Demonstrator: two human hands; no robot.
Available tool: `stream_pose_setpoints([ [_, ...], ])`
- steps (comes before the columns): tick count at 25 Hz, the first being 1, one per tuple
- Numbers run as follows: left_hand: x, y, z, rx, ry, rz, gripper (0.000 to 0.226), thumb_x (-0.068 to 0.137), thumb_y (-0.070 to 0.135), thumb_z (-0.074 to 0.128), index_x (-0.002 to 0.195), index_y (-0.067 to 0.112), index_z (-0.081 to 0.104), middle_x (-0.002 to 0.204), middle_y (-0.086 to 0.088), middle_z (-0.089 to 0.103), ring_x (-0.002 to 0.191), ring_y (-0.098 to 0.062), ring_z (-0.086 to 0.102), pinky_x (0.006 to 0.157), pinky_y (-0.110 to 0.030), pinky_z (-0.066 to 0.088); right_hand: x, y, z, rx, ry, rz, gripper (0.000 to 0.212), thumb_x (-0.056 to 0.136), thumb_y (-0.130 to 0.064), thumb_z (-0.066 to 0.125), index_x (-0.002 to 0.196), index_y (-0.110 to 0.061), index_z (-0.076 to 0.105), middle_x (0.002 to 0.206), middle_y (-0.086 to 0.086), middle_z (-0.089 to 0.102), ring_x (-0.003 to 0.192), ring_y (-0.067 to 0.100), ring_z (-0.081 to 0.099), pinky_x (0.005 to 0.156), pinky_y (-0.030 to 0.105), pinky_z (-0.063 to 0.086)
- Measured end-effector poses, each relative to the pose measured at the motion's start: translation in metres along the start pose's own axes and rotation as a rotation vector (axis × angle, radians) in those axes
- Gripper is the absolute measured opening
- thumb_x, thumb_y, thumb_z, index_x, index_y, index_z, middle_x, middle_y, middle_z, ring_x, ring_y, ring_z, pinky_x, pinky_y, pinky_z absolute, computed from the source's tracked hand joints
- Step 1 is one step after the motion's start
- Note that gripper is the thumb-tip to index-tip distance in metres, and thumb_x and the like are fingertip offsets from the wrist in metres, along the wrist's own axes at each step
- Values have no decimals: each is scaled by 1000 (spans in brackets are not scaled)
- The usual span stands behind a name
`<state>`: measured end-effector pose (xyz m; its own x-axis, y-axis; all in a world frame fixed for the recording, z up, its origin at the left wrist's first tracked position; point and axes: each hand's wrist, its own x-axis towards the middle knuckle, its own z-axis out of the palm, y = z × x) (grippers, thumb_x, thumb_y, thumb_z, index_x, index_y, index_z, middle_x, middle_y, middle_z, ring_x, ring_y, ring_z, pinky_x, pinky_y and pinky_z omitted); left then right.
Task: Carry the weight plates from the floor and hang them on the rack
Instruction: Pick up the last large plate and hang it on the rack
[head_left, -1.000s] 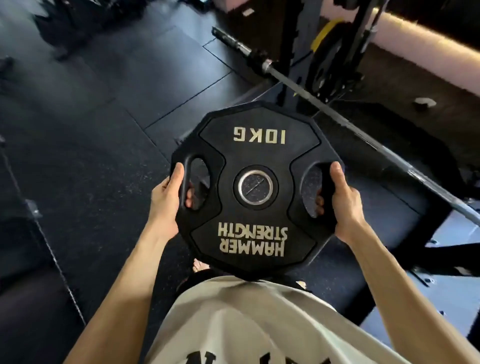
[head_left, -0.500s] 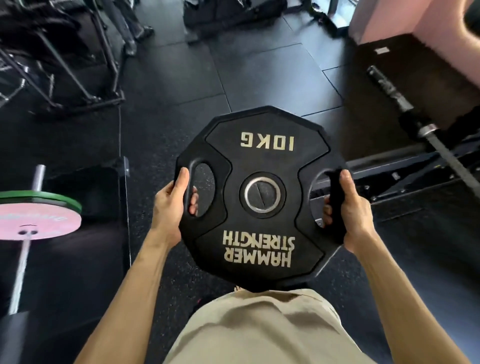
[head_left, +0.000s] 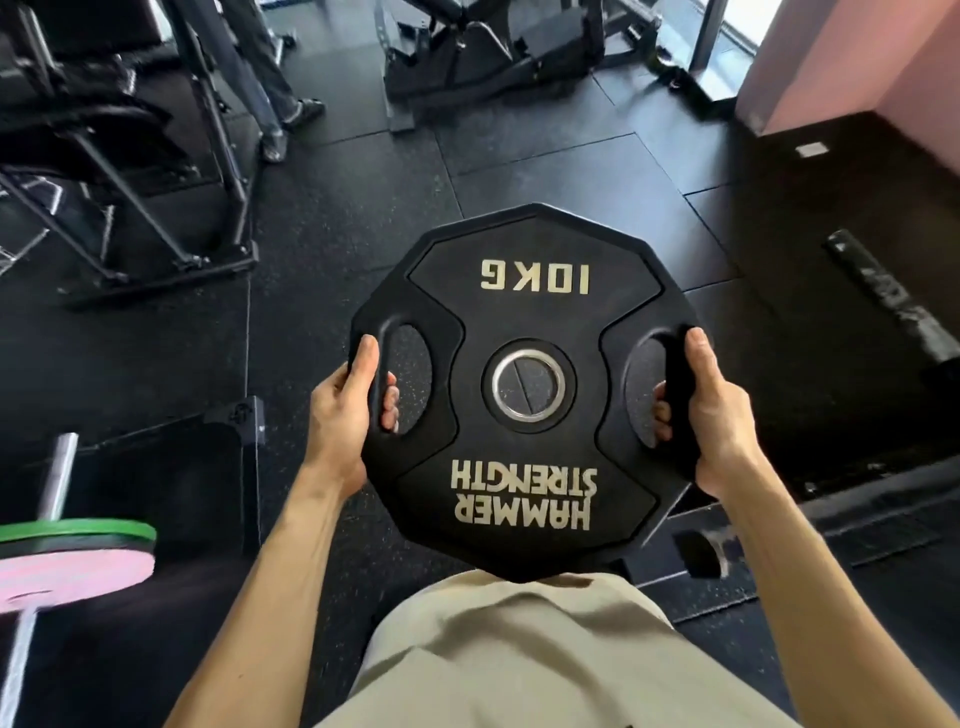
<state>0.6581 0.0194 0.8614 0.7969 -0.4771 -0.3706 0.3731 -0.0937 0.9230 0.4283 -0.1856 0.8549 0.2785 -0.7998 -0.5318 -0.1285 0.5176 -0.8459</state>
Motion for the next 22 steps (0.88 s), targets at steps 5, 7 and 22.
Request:
stream_pose_setpoints([
  [5, 120, 52, 46, 12, -43, -18, 47, 86, 56, 65, 82, 9, 61, 62, -3, 57, 48, -13, 46, 47, -26, 39, 85, -66, 51, 26, 66, -6, 67, 77, -74, 59, 66, -8, 60, 49, 5, 51, 42, 21, 44, 54, 34, 40],
  [7, 178, 69, 72, 40, -67, -20, 47, 86, 56, 65, 82, 9, 61, 62, -4, 58, 48, -13, 47, 48, -27, 39, 128, -90, 71, 45, 109, -25, 66, 78, -72, 58, 66, -7, 60, 49, 5, 51, 42, 20, 44, 53, 33, 41],
  [22, 583, 201, 324, 216, -402, -25, 48, 86, 59, 63, 82, 11, 59, 66, -2, 57, 52, -12, 49, 49, -26, 41, 439, -286, 166, 251, 380, -27, 64, 78, -72, 59, 69, -8, 61, 54, 5, 54, 44, 18, 49, 51, 29, 43],
])
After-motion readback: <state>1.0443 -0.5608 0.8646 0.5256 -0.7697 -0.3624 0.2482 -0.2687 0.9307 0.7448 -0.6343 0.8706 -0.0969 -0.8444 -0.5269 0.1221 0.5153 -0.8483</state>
